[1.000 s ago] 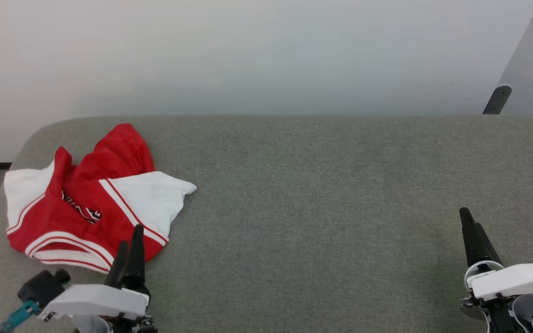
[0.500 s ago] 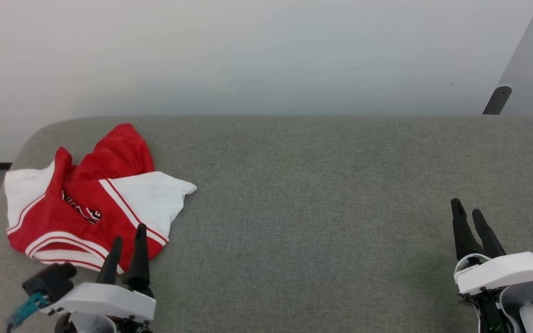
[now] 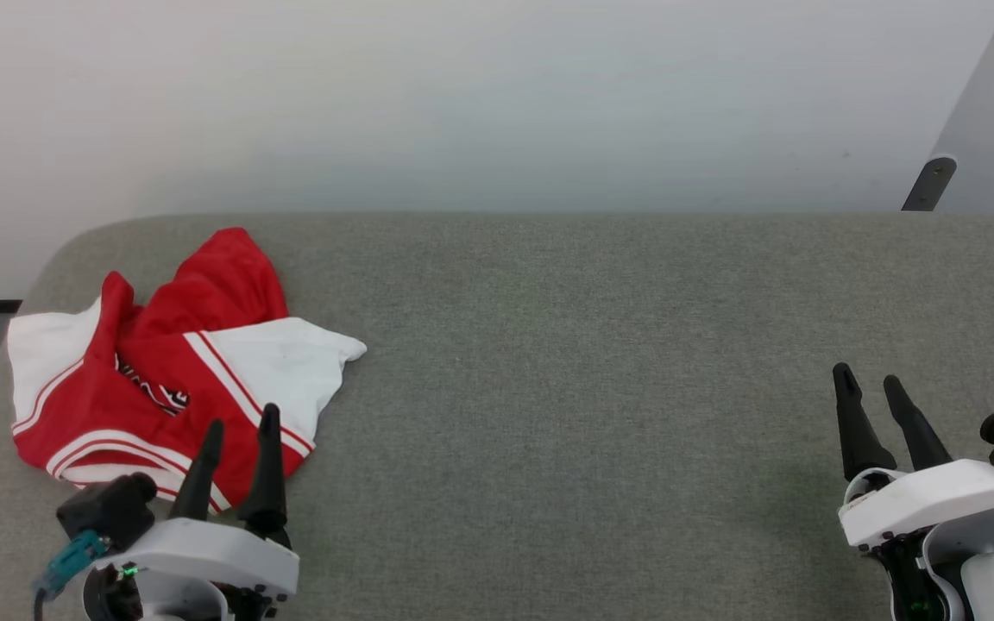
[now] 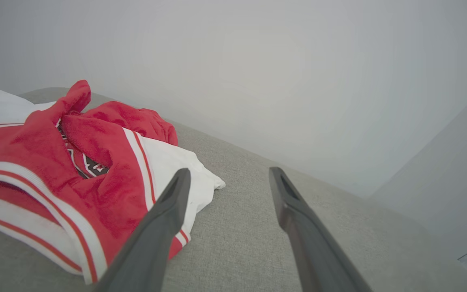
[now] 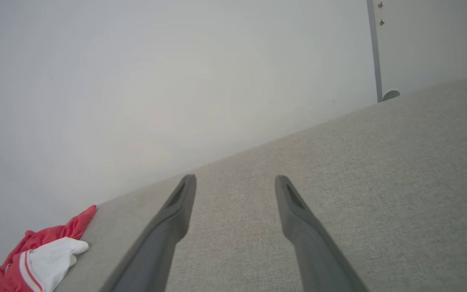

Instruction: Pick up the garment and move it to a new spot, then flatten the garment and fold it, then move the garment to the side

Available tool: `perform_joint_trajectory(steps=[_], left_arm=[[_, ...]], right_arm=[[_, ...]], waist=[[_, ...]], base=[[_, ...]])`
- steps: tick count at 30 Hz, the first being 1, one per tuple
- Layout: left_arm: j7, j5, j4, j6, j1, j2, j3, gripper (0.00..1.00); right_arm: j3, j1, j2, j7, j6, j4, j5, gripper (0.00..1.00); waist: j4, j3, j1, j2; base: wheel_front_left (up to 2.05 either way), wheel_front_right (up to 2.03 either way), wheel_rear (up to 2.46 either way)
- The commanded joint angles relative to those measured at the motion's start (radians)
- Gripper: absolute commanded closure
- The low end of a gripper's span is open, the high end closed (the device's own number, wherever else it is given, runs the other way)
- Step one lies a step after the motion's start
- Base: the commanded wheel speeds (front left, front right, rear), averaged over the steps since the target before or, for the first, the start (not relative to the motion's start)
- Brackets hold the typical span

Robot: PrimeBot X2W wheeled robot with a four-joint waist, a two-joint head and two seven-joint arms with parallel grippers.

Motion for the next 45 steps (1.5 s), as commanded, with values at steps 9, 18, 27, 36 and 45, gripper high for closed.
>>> perform_joint_trajectory(steps=[9,18,27,36,45], left_arm=[[-0.027,0.113,0.002,-0.003,-0.022,0.012,-0.009,0.00],[-0.048,0.199,0.010,-0.004,-0.029,0.014,-0.010,0.00],[-0.068,0.255,0.034,-0.012,-0.037,0.014,-0.001,0.00],[-0.086,0.305,0.062,-0.020,-0.041,0.008,0.008,0.00],[-0.104,0.348,0.092,-0.027,-0.043,0.006,0.019,0.00]], right_arm=[[0.003,-0.037,-0.005,-0.023,0.001,0.002,-0.117,0.00],[-0.009,-0.045,-0.008,-0.041,0.001,0.011,-0.202,0.00],[-0.020,-0.058,-0.006,-0.054,0.001,0.018,-0.278,0.00],[-0.040,-0.061,-0.001,-0.070,0.001,0.032,-0.328,0.00],[-0.070,-0.038,0.009,-0.091,0.001,0.038,-0.356,0.00]], waist=[[-0.002,0.003,0.0000,0.0000],[0.000,0.004,0.0000,0.0000],[-0.003,0.009,0.0000,0.0000],[-0.002,0.005,0.0000,0.0000],[-0.001,-0.008,0.0000,0.0000]], base=[[0.00,0.00,0.00],[0.00,0.00,0.00],[0.00,0.00,0.00],[0.00,0.00,0.00],[0.00,0.00,0.00]])
